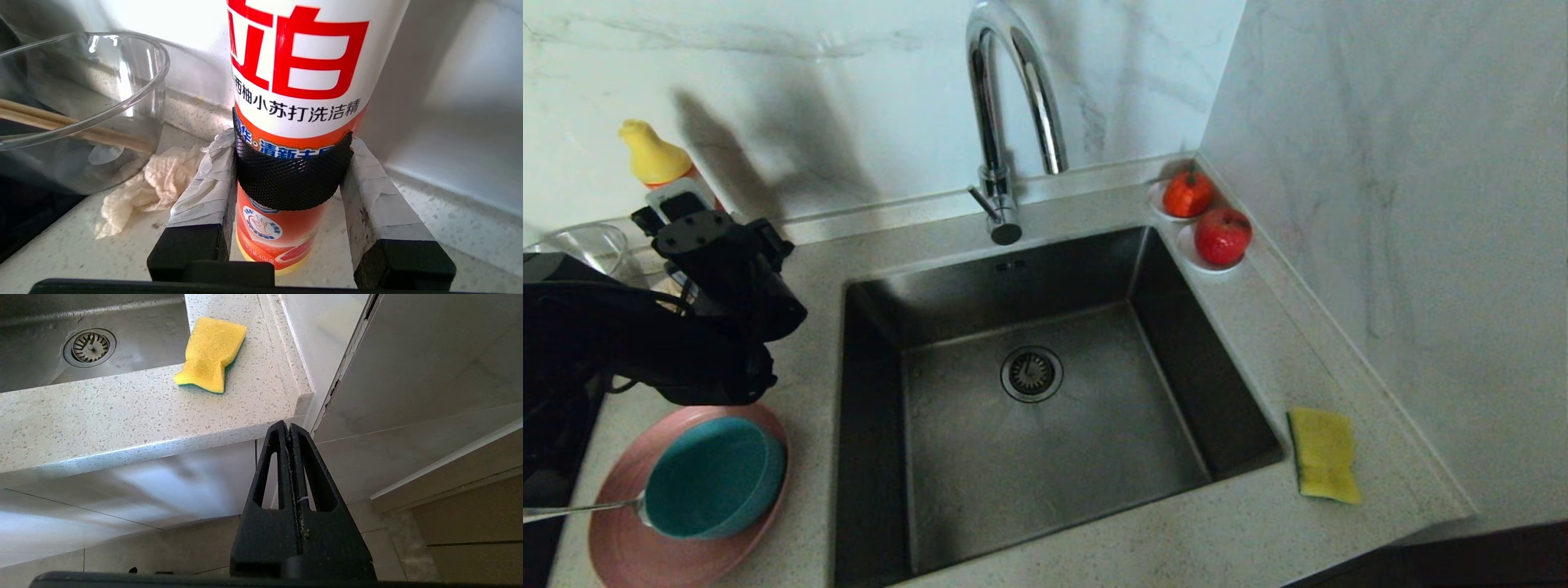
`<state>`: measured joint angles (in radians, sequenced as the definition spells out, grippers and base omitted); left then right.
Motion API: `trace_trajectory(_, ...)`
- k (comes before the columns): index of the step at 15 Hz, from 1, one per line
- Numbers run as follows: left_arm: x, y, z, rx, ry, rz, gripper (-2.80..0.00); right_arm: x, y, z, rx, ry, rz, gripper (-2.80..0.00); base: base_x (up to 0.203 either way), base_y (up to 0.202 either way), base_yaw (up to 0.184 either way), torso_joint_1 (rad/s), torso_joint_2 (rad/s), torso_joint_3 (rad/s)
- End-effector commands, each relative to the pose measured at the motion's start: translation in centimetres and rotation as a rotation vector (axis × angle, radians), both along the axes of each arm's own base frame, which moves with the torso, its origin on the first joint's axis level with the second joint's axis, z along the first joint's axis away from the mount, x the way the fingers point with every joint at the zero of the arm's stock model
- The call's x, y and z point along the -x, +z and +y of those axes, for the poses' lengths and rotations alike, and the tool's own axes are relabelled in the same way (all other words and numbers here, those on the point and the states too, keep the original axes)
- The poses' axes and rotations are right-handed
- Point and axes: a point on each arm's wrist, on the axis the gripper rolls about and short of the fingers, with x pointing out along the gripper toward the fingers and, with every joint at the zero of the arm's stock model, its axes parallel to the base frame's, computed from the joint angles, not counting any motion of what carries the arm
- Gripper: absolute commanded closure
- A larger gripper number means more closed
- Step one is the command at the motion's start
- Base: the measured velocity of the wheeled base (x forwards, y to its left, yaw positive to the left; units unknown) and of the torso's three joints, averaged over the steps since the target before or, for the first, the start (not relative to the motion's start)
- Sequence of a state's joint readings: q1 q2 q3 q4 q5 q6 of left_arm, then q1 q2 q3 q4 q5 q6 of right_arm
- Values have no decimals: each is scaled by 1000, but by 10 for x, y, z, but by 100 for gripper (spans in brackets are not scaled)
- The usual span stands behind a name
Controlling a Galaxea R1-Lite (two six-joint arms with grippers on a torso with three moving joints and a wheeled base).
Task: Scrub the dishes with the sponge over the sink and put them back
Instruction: Place the dish soap on the table
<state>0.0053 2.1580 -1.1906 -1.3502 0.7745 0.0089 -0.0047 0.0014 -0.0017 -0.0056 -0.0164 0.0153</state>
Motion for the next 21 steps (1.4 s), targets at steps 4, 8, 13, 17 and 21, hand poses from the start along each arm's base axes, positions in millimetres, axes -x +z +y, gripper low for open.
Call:
trace_trajectory(4,-8,-12,6,3,17,12,0,0,0,0,0,0,0,0,0,0,0,0,0,0)
trace_trajectory(8,-8,-12,12,3,32,13,0,0,0,0,0,0,0,0,0,0,0,0,0,0)
trace_trajectory(13,-5,-8,12,2,33,7,-280,0,0,0,0,0,0,0,0,0,0,0,0,0)
trace_trajectory(17,7,11,11,1,32,-27,-280,0,0,0,0,0,0,0,0,0,0,0,0,0)
trace_trajectory(21,42,51,2,-13,16,-82,-280,0,0,0,0,0,0,0,0,0,0,0,0,0)
